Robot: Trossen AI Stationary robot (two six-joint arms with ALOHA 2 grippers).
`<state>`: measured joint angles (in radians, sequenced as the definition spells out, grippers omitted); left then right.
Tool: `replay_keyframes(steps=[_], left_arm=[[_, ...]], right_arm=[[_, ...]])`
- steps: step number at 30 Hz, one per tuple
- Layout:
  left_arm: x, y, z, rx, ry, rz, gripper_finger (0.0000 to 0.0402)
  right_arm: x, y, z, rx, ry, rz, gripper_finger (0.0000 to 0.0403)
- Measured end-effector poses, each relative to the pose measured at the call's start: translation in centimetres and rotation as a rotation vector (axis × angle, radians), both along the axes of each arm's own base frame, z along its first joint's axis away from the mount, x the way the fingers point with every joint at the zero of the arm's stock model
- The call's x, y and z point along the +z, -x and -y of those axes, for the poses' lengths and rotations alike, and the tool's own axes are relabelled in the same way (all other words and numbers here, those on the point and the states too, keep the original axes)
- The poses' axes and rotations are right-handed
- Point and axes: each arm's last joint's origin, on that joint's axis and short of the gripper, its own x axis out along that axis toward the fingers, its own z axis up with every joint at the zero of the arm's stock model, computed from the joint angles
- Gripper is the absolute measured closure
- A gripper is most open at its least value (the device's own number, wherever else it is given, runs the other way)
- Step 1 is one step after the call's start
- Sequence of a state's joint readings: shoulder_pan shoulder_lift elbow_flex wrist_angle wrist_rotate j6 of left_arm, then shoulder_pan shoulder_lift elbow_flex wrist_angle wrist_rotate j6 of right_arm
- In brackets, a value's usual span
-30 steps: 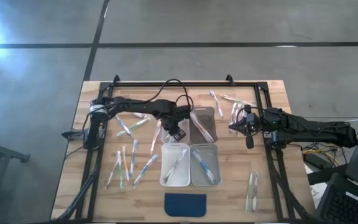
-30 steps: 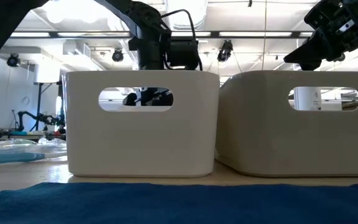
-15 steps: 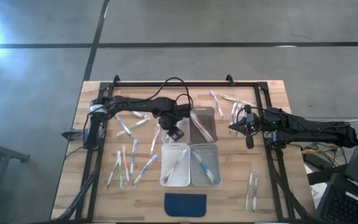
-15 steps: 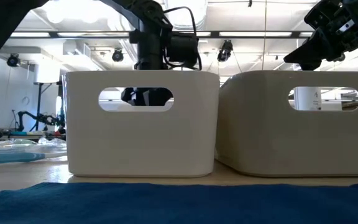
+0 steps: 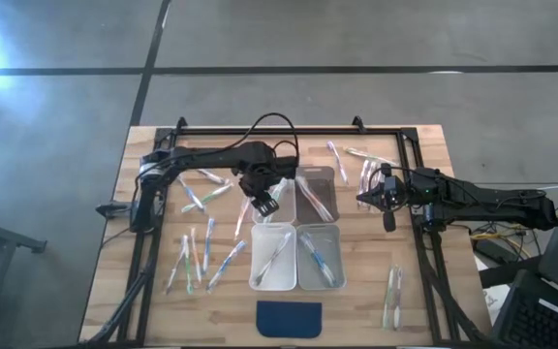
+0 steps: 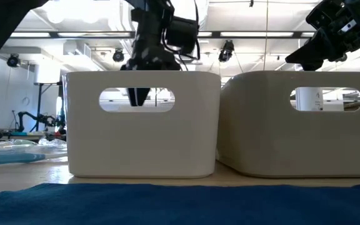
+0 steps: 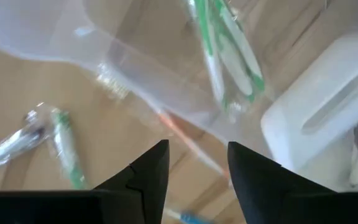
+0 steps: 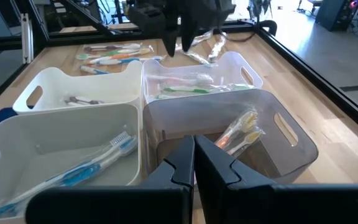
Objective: Pick & Place Toothbrushes
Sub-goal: Put the violet toothbrush into the white bin
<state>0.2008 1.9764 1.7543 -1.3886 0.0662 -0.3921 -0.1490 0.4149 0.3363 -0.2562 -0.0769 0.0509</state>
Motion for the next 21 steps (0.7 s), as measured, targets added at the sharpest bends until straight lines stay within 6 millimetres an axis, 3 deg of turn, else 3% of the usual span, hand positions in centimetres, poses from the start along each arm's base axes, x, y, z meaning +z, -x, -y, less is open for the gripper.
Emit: replay_keyframes(steps=[7,21], left_arm=[[2.5,0.8,0.1,-0.011,-0.054,-0.034,0.0234],[8.2,4.3,1.5,-0.046,-0.168,0.114,0.0234]], right_arm=[[0.0,0.0,0.0,0.0,0.001,0.0,0.0394],[0.0,0.0,0.0,0.0,0.0,-0.001,0.0394]])
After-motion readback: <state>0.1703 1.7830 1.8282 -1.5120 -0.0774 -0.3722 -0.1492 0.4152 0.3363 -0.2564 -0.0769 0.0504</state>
